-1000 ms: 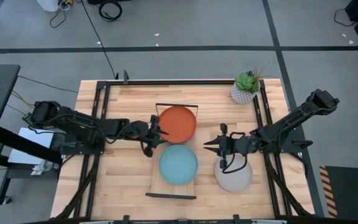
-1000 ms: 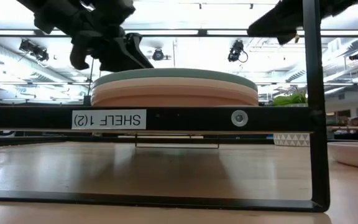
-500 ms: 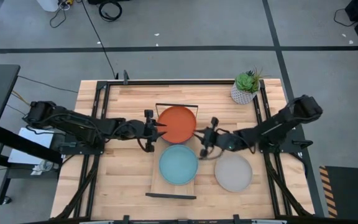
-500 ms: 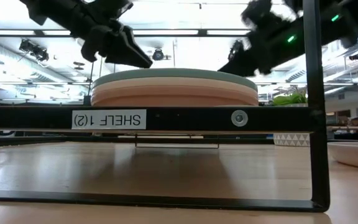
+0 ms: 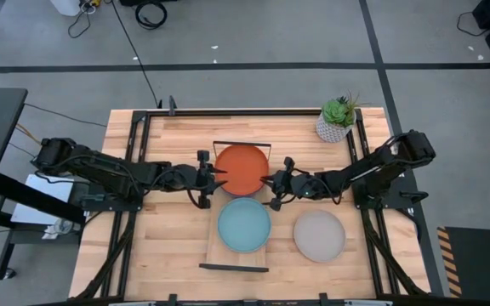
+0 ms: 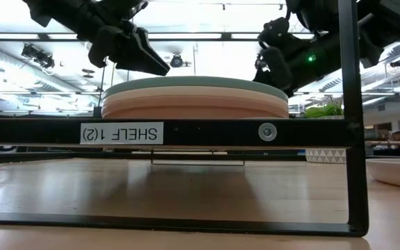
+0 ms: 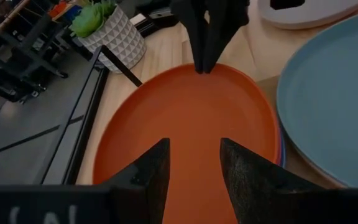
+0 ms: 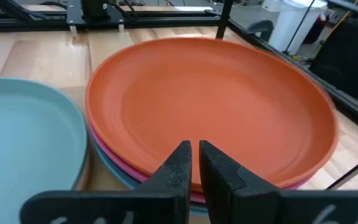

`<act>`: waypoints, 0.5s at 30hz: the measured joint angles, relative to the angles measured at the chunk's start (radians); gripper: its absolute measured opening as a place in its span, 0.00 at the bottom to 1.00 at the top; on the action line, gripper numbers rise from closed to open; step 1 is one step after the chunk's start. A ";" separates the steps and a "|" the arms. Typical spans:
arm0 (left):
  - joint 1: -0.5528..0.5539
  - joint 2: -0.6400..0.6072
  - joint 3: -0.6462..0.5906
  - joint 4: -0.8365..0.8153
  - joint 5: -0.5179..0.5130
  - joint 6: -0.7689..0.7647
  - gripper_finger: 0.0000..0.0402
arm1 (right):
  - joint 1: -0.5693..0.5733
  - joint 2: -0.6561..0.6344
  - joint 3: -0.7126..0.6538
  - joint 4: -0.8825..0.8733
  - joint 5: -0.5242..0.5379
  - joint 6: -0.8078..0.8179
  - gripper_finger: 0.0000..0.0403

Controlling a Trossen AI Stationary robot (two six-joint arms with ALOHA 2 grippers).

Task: Place and stack plates onto a shelf
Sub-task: Stack the gray plate on top of the light blue plate

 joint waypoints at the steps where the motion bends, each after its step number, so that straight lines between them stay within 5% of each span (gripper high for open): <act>1: 0.000 0.000 0.000 0.000 0.000 0.000 0.37 | -0.001 0.000 0.000 -0.003 -0.004 0.005 0.09; 15: 0.001 0.000 0.000 -0.068 0.001 -0.066 0.37 | -0.004 -0.001 0.000 -0.001 -0.034 0.019 0.06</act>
